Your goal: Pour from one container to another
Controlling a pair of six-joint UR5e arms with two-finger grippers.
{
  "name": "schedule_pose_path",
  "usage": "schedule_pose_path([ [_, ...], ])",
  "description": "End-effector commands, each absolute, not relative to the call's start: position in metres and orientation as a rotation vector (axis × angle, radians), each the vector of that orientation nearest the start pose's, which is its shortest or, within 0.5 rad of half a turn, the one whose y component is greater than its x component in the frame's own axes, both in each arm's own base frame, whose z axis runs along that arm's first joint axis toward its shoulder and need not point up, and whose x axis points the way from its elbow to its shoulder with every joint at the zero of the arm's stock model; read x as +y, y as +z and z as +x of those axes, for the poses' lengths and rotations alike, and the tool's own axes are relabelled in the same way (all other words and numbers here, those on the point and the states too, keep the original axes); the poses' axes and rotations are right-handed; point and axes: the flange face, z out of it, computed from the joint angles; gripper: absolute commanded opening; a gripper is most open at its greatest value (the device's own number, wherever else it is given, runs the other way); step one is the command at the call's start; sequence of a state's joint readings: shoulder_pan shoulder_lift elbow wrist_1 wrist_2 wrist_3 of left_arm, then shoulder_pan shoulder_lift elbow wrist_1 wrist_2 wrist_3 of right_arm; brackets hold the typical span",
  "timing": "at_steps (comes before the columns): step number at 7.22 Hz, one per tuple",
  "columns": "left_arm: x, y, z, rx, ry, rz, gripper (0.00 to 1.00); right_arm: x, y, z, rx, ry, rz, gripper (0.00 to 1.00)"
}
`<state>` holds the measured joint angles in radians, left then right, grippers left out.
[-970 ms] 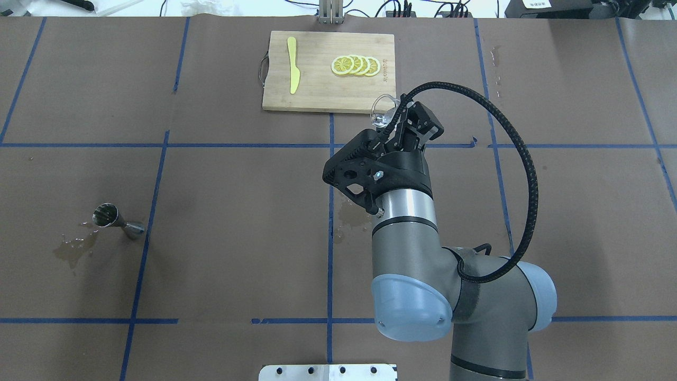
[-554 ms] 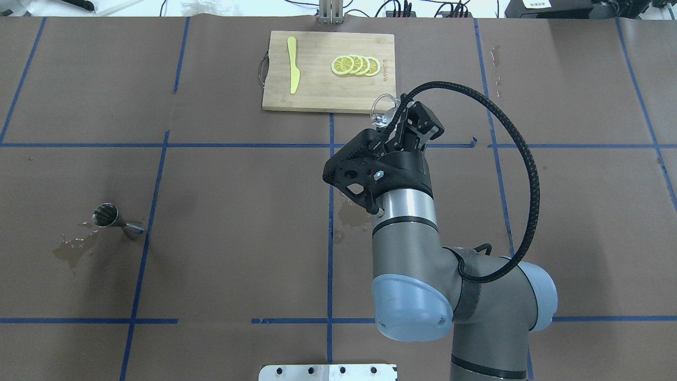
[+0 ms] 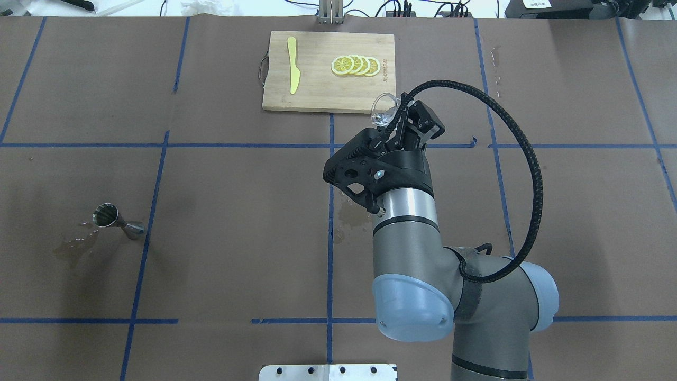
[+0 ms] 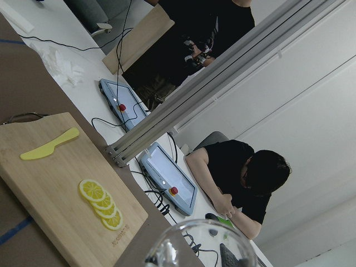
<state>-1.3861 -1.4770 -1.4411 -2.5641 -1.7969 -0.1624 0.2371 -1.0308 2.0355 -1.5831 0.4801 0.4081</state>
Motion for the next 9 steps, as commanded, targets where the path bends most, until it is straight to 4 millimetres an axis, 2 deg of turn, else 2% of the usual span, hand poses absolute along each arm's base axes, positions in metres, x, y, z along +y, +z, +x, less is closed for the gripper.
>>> schedule_pose_path([
  [1,-0.486,0.687,-0.021,0.399,0.113,0.626,1.0,-0.337,0.136,-0.453,-0.043,-0.244,1.321,0.0],
  [2,-0.489,0.686,-0.015,0.535,0.127,0.505,1.0,-0.337,0.136,-0.453,-0.043,-0.244,1.321,0.0],
  [3,-0.484,0.682,-0.014,0.674,0.116,0.374,1.0,-0.337,0.136,-0.453,-0.043,-0.244,1.321,0.0],
  [4,-0.482,0.67,-0.008,0.778,0.098,0.248,1.0,-0.337,0.137,-0.453,-0.042,-0.245,1.321,0.0],
  [5,-0.482,0.652,-0.007,0.795,0.075,0.176,1.0,-0.337,0.136,-0.453,-0.043,-0.244,1.321,0.0],
  [7,-0.488,0.646,-0.011,0.786,0.016,0.058,1.0,-0.337,0.137,-0.453,-0.042,-0.245,1.321,0.0],
  [9,-0.482,0.646,-0.064,0.773,0.037,0.14,1.0,-0.337,0.136,-0.453,-0.043,-0.244,1.321,0.0],
])
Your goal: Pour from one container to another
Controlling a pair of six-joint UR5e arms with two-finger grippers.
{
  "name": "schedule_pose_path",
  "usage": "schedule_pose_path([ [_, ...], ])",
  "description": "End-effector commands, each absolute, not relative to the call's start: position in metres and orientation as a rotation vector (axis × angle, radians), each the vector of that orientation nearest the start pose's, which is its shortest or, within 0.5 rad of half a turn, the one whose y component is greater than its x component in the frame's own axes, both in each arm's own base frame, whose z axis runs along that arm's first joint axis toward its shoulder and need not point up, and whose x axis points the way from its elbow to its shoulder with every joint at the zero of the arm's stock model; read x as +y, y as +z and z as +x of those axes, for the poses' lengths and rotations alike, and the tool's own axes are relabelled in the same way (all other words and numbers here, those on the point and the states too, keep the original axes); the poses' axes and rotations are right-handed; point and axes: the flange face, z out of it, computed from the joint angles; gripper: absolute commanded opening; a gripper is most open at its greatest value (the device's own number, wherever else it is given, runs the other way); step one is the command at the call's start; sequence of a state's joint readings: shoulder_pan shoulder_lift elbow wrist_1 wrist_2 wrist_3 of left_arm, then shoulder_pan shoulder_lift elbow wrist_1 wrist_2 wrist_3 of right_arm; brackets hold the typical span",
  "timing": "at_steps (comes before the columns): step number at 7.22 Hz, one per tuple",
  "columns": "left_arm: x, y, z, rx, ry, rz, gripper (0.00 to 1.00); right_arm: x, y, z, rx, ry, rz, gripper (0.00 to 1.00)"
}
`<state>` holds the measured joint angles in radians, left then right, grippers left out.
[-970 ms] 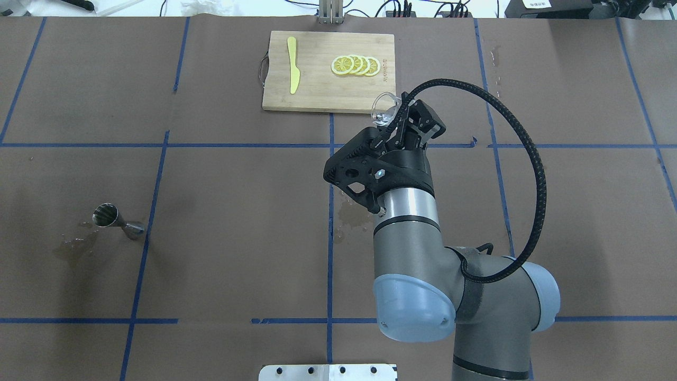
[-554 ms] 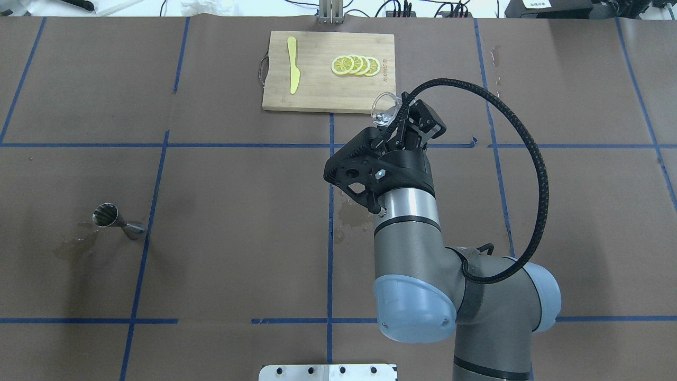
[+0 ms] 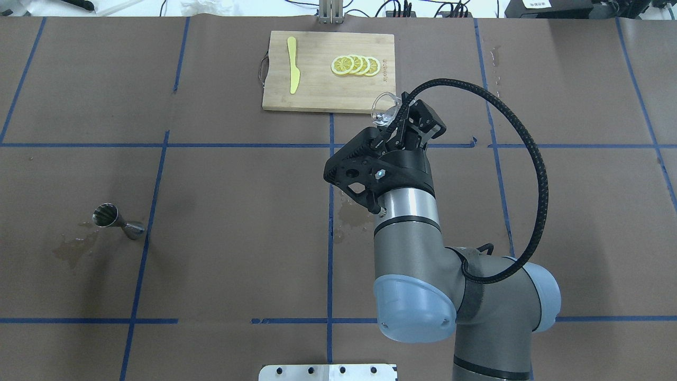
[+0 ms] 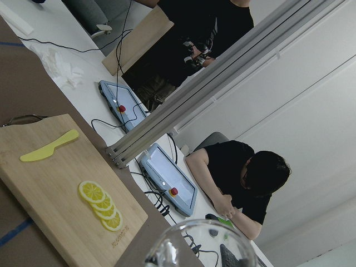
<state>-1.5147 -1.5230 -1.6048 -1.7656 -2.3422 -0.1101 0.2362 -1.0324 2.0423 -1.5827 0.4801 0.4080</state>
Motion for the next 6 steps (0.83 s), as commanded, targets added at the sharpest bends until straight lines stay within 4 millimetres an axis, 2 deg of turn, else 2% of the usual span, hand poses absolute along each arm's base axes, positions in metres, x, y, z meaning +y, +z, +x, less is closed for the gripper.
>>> schedule_pose_path([
  [1,-0.479,0.644,-0.084,0.766,0.026,0.167,1.0,-0.337,0.137,-0.453,-0.041,-0.244,1.322,0.0],
  [2,-0.477,0.645,-0.095,0.762,0.009,0.182,1.0,-0.337,0.136,-0.453,-0.043,-0.244,1.321,0.0],
  [4,-0.48,0.643,-0.094,0.763,0.013,0.187,1.0,-0.337,0.15,-0.45,-0.061,-0.225,1.329,0.0],
  [6,-0.481,0.642,-0.094,0.765,0.013,0.189,1.0,-0.333,0.203,-0.436,-0.149,-0.135,1.347,0.0],
])
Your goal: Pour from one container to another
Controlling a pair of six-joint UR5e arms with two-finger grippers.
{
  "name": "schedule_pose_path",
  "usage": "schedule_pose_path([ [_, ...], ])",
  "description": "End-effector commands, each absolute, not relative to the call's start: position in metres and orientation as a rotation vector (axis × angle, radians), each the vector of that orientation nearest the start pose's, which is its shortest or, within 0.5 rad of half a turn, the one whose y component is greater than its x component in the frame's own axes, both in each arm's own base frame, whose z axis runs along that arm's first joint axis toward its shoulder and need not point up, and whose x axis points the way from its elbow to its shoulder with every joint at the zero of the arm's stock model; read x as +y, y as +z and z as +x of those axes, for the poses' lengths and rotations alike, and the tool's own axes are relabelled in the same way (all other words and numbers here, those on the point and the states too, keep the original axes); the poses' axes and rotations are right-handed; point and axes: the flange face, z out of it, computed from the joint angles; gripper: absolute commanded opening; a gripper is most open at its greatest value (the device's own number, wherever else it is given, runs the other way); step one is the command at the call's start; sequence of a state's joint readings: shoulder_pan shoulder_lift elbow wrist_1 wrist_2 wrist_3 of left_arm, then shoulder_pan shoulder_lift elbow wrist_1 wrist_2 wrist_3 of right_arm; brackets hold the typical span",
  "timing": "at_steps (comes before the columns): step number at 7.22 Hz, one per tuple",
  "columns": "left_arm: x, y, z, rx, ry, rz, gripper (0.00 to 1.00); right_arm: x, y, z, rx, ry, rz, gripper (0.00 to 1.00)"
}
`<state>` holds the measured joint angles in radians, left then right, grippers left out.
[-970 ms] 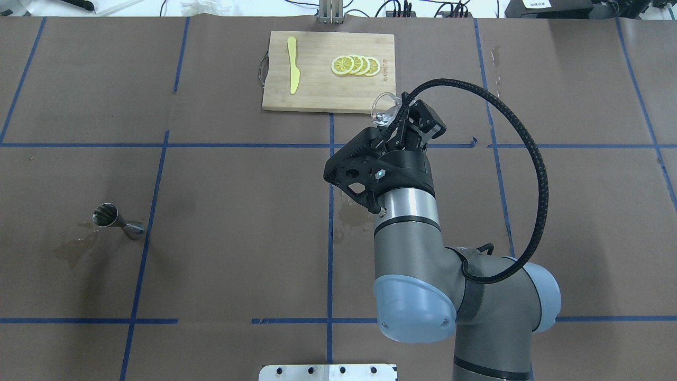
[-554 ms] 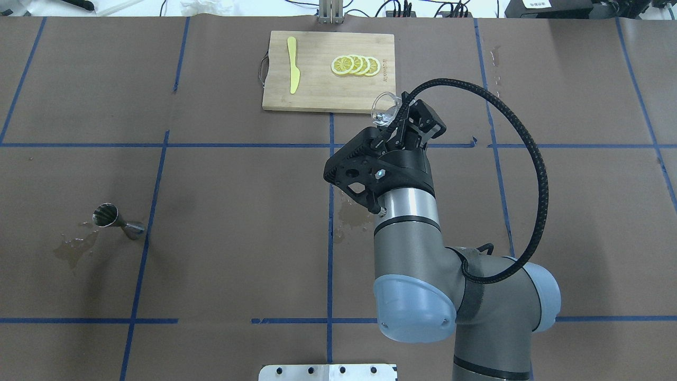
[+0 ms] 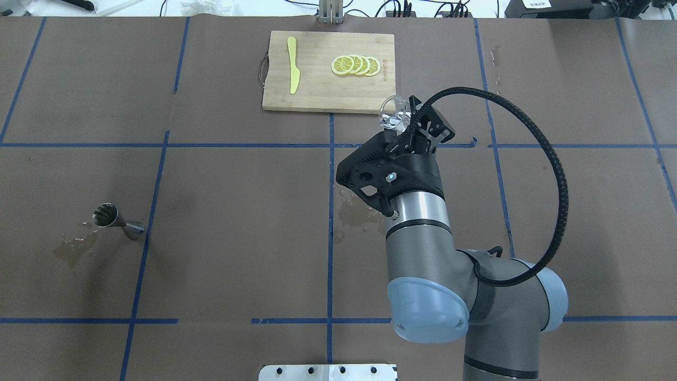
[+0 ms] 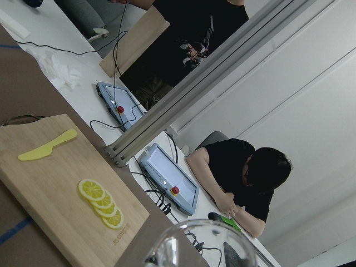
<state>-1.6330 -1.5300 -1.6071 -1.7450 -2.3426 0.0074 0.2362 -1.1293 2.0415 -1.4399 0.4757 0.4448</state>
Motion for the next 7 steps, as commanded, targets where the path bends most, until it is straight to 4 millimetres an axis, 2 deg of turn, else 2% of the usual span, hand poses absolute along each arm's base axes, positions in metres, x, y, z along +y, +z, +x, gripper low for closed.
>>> schedule_pose_path([
  [1,-0.48,0.644,-0.094,0.765,0.012,0.186,1.0,-0.331,0.227,-0.428,-0.167,-0.12,1.353,0.0],
  [3,-0.481,0.644,-0.093,0.765,0.014,0.187,1.0,-0.328,0.28,-0.411,-0.222,-0.038,1.325,0.0],
  [4,-0.482,0.641,-0.093,0.765,0.016,0.191,1.0,-0.327,0.29,-0.41,-0.242,-0.003,1.313,0.0],
  [5,-0.482,0.64,-0.093,0.765,0.018,0.195,1.0,-0.327,0.311,-0.407,-0.288,0.075,1.283,0.0],
  [7,-0.489,0.635,-0.094,0.758,0.021,0.204,1.0,-0.323,0.348,-0.397,-0.263,0.078,1.255,0.0],
])
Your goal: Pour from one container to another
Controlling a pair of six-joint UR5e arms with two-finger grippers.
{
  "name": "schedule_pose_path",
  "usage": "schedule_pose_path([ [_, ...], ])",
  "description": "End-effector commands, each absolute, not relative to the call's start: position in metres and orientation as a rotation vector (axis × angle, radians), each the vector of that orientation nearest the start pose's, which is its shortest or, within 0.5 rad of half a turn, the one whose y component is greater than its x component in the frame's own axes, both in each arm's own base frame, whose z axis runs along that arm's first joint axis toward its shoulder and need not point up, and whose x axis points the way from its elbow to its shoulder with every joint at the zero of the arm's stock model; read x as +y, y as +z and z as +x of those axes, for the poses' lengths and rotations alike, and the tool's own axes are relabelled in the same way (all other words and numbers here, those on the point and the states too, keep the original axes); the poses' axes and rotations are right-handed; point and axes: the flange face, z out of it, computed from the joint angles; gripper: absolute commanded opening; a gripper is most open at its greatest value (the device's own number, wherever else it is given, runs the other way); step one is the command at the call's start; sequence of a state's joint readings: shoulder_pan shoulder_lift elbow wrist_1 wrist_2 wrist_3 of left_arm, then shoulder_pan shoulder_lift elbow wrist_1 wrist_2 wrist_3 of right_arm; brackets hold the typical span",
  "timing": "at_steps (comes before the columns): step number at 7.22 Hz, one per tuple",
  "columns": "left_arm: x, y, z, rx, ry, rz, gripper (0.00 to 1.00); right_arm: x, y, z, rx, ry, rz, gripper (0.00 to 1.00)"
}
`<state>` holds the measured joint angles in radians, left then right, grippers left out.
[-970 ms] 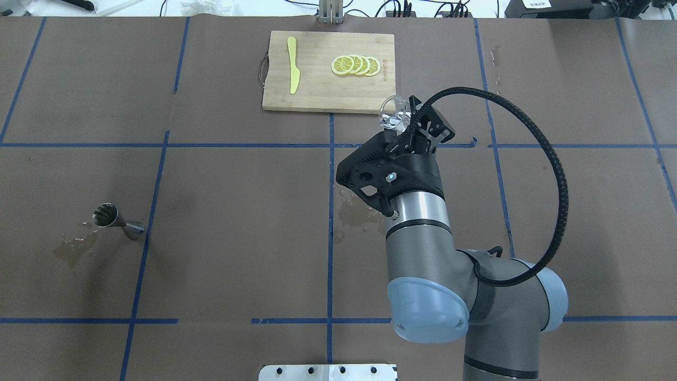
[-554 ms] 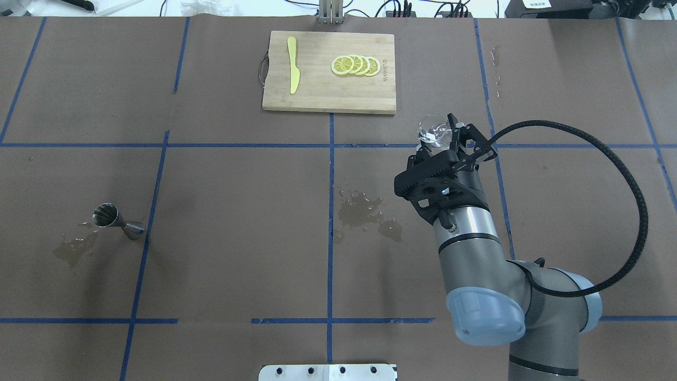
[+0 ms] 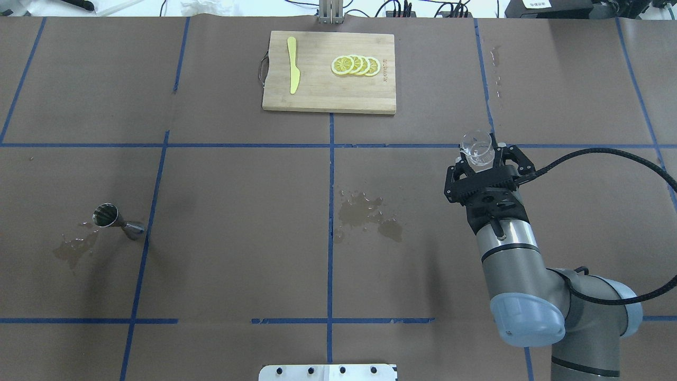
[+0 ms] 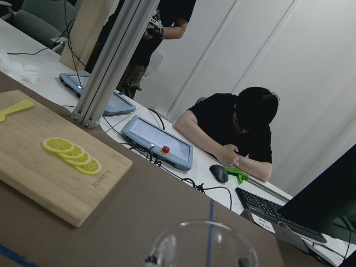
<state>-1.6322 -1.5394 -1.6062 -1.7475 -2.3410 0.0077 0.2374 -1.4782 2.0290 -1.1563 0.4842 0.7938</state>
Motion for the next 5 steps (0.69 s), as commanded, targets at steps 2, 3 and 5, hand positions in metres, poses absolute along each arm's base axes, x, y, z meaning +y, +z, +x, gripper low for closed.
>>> schedule_pose_path([
  [2,-0.49,0.635,-0.094,0.758,0.021,0.204,1.0,-0.323,0.372,-0.403,-0.348,0.176,1.19,0.0],
  [3,-0.49,0.635,-0.094,0.758,0.021,0.204,1.0,-0.323,0.378,-0.404,-0.427,0.285,1.155,0.0],
  [5,-0.491,0.634,-0.094,0.758,0.023,0.205,1.0,-0.321,0.399,-0.405,-0.443,0.317,1.116,0.0],
])
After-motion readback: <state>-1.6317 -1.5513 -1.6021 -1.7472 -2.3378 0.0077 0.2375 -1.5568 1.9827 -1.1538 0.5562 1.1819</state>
